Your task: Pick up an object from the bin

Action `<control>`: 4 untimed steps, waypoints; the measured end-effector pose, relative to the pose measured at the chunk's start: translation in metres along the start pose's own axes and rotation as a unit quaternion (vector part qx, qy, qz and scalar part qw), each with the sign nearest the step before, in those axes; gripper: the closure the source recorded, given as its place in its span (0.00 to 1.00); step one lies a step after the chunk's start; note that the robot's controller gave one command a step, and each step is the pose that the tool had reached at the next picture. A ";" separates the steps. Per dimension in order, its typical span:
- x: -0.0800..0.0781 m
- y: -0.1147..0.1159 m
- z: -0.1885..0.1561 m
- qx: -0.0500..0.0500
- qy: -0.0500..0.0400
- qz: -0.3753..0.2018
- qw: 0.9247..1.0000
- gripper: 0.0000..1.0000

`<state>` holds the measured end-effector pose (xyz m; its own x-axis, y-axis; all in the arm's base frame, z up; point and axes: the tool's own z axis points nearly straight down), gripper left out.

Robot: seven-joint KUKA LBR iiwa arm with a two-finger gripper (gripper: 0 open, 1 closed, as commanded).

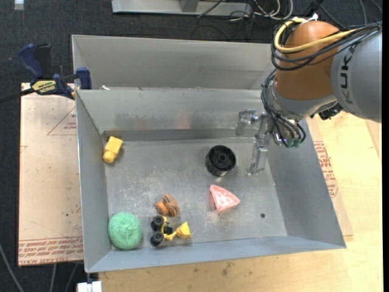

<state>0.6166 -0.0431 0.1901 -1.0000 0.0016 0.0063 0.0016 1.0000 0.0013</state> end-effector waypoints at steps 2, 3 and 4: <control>-0.005 0.017 0.035 0.001 -0.007 -0.040 0.999 0.00; 0.043 0.013 0.086 0.000 -0.005 -0.014 1.000 0.00; 0.046 0.022 0.104 0.001 -0.005 0.004 1.000 0.00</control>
Offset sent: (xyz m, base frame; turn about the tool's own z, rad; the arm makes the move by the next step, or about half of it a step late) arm 0.0050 0.0376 -0.0880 -0.1742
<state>0.5699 -0.0206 0.0867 -1.0000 0.0088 -0.0039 0.0088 1.0000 0.0001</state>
